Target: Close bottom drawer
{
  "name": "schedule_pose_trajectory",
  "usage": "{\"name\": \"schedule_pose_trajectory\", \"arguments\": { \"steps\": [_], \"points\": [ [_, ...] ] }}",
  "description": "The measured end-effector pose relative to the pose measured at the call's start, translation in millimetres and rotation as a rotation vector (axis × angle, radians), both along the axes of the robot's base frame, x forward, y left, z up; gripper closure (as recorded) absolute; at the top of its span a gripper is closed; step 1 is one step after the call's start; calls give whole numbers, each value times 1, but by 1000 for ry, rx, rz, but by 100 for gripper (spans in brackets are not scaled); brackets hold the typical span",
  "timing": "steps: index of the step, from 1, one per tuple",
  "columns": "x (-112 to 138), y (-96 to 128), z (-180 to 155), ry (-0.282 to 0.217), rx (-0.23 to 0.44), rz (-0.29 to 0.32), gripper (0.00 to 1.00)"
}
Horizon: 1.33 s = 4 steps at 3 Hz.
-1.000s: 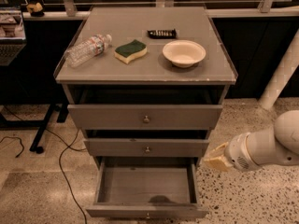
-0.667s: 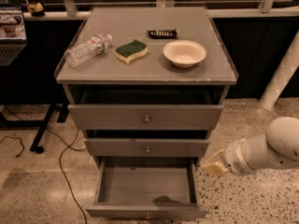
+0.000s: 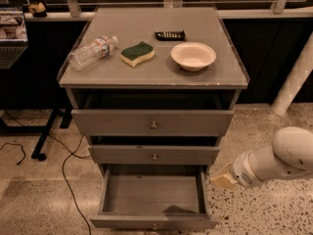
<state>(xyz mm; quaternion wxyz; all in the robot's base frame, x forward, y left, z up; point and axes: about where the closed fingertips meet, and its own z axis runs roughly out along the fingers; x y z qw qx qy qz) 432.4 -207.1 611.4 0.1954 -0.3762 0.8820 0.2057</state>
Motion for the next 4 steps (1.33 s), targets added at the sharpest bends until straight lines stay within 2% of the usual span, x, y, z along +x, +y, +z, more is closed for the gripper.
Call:
{"name": "schedule_pose_trajectory", "arguments": {
  "steps": [1, 3, 4],
  "points": [
    [-3, -3, -16, 9, 12, -1, 100],
    [-21, -16, -95, 53, 89, -97, 100],
    [-27, -19, -131, 82, 125, -124, 100]
  ]
}}
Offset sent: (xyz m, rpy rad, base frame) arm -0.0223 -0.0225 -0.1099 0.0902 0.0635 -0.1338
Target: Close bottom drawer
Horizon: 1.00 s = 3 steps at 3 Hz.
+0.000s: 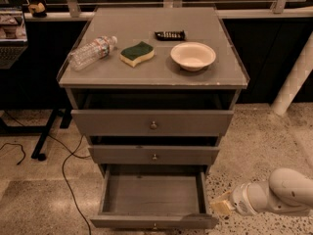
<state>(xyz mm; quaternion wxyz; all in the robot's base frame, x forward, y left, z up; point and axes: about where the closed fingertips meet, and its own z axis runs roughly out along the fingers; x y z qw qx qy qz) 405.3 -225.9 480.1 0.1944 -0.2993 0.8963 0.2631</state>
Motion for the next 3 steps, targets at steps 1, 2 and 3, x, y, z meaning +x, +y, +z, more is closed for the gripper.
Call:
{"name": "schedule_pose_trajectory", "arguments": {
  "steps": [1, 2, 3],
  "points": [
    [-4, 3, -27, 29, 27, 12, 100],
    [-8, 11, -48, 62, 64, 66, 100],
    [-8, 11, -48, 62, 64, 66, 100]
  ]
}}
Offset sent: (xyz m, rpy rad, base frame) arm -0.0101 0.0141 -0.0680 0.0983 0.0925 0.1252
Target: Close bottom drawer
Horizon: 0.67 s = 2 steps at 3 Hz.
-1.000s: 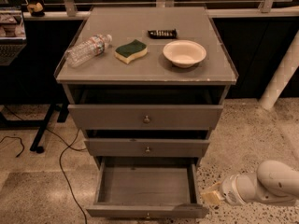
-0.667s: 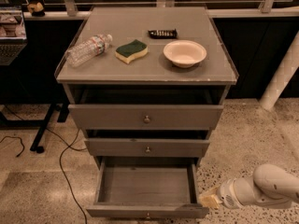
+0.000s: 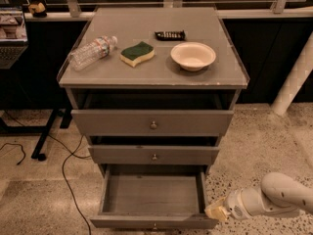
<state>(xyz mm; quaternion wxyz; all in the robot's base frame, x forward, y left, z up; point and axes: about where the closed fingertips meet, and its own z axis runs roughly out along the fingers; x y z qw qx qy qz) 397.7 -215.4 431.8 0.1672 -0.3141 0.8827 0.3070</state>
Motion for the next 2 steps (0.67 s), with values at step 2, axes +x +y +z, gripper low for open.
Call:
{"name": "schedule_pose_trajectory", "arguments": {
  "steps": [2],
  "points": [
    [-2, -19, -58, 39, 1, -144, 100]
  ]
}}
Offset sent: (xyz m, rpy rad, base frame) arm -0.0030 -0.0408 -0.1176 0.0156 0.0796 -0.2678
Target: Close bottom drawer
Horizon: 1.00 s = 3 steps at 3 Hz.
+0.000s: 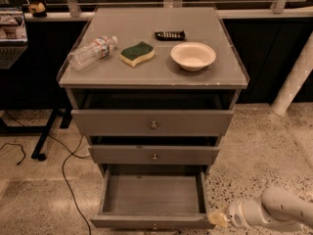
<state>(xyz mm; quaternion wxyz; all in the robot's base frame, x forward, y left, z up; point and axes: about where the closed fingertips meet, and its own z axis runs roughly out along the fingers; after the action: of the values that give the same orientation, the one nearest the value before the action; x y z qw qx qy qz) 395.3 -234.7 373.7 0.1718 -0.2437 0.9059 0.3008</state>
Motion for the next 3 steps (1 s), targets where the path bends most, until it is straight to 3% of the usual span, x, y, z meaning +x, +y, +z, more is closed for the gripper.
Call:
{"name": "schedule_pose_trajectory", "arguments": {
  "steps": [1, 3],
  "points": [
    [0, -9, -43, 54, 25, -52, 100],
    [13, -10, -92, 114, 108, -66, 100]
  ]
}}
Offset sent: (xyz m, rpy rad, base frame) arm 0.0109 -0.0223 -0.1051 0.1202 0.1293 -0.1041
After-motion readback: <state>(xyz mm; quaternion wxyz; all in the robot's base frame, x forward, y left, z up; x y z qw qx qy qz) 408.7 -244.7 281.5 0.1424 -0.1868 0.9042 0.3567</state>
